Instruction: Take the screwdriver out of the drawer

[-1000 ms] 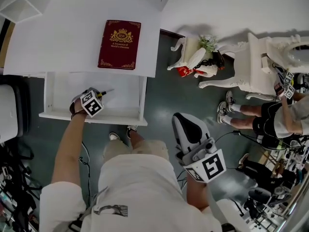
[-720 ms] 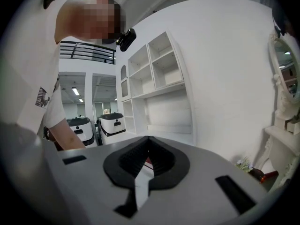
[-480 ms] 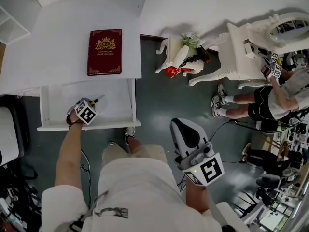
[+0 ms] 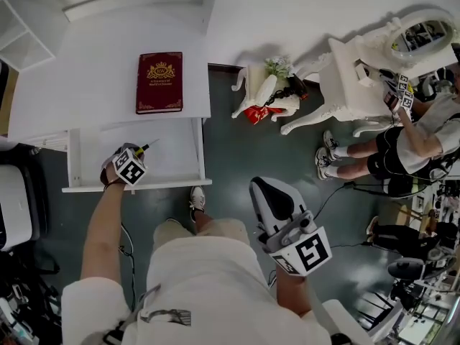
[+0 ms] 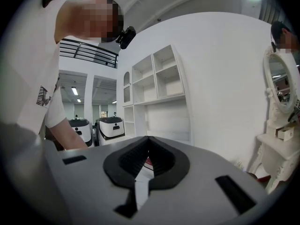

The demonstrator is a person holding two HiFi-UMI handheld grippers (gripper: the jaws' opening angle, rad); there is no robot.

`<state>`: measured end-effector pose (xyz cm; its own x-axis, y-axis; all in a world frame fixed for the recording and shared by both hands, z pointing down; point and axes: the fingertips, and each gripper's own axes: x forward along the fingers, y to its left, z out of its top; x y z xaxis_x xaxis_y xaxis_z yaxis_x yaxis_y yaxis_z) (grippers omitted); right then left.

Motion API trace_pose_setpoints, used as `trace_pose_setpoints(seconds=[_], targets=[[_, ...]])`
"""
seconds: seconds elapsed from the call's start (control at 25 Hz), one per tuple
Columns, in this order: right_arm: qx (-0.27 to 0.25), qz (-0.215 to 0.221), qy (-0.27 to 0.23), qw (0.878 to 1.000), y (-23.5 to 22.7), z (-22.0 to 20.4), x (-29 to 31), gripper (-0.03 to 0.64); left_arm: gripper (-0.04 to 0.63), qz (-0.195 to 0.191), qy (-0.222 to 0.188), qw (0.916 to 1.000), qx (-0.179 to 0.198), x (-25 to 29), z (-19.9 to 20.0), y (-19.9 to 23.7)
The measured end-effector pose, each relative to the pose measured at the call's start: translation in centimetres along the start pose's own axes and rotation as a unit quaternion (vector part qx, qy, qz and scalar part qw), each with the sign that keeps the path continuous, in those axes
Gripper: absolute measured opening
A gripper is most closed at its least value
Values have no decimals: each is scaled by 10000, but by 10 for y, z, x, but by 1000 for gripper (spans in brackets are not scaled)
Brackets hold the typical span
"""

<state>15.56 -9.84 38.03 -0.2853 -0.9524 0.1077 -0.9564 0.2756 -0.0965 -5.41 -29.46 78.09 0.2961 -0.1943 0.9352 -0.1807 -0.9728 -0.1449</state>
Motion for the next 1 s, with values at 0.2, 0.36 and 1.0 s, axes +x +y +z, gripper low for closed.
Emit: trace_pose_setpoints(seconds=[0.2,0.36,1.0], targets=[[-112,202,-130,9996,15,10,-8,9,80,370,-259,9989,-146,-33,1,6],[-200,383,-178,9989,28,14,-12,9,80,584,-663,9950,-468,-60,12,8],[-537,1182,-611,9897,62,39,5,9,80,1562,-1893,9576,-1506,-195,10,9]])
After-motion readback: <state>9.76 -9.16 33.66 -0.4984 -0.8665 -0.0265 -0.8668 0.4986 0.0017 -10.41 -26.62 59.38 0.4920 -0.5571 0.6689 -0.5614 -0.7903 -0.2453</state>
